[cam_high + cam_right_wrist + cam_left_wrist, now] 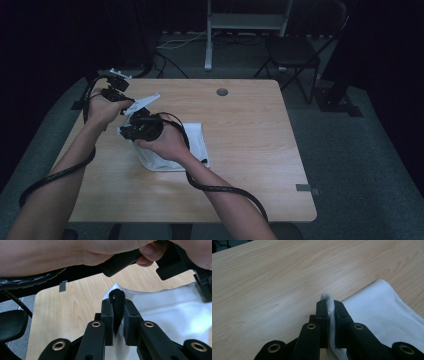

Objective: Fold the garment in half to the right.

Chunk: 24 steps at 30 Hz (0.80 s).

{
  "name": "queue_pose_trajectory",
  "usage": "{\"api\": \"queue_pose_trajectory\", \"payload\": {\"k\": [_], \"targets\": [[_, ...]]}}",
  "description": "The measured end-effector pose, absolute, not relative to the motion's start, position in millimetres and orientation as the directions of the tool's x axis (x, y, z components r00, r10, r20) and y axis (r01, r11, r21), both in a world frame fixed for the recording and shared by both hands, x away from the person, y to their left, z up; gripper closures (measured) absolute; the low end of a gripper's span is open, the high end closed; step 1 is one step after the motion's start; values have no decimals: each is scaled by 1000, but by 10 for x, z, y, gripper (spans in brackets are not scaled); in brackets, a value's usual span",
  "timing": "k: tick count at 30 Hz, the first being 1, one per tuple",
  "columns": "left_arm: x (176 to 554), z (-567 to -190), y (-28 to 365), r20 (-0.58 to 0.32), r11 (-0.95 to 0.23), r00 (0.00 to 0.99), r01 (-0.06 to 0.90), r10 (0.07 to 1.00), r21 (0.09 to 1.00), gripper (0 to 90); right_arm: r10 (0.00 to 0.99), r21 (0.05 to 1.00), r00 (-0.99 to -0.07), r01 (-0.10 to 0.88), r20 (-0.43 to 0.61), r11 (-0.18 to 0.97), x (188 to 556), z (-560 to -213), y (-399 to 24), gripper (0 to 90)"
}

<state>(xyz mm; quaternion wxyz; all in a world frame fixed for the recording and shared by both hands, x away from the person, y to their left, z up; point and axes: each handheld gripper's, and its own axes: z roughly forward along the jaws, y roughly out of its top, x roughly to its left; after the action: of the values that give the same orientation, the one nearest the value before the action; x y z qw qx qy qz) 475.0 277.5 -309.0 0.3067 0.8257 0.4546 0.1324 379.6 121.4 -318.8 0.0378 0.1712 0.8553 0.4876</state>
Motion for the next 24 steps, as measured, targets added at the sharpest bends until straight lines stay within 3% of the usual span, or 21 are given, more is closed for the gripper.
{"api": "queue_pose_trajectory", "payload": {"k": [24], "targets": [[4790,-3104,2503,-64,-399,559,663,827,634,844,369,847,-925,266,90,461,3788,-3172,901,813]]}}
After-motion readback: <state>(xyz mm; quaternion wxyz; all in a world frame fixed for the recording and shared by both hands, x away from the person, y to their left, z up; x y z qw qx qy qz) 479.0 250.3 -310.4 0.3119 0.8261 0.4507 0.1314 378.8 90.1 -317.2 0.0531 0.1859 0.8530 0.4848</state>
